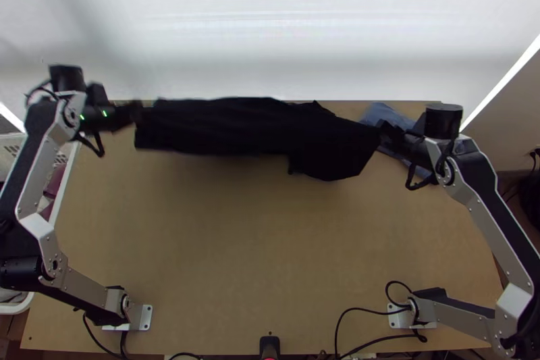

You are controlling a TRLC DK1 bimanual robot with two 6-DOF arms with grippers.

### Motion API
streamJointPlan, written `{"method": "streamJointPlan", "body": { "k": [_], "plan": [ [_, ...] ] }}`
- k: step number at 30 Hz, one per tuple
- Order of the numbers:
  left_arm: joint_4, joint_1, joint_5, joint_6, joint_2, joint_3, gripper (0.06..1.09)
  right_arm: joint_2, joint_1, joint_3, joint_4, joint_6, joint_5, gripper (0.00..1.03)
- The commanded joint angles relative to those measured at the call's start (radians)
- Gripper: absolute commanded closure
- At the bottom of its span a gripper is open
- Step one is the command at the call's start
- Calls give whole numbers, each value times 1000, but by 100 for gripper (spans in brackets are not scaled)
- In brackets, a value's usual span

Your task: Fold the t-shirt

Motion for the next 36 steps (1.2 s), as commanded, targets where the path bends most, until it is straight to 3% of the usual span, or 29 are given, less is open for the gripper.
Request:
{"method": "streamJointPlan", "body": {
  "k": [1,7,14,17,22,25,28,36],
  "plan": [
    [-56,-27,-6,43,-7,-154,105,-43,-30,-14,-11,6,-5,100],
    [-5,-83,-8,37,21,-342,105,-61,-32,-49,-15,9,-8,100],
    [21,-142,-23,54,85,-398,103,-69,-15,-89,-11,14,-8,100],
    [19,-160,-6,106,76,-400,81,-75,-7,-102,-8,14,-8,100],
    [50,-156,28,147,18,-420,75,-84,-1,-123,-3,14,-8,100],
    [42,-146,26,155,-8,-420,43,-84,3,-125,-2,14,-8,100],
    [36,-131,18,155,-34,-420,33,-84,5,-125,-2,14,-8,100],
    [14,-102,15,163,-62,-420,33,-81,23,-123,5,16,-8,100]
  ]
}}
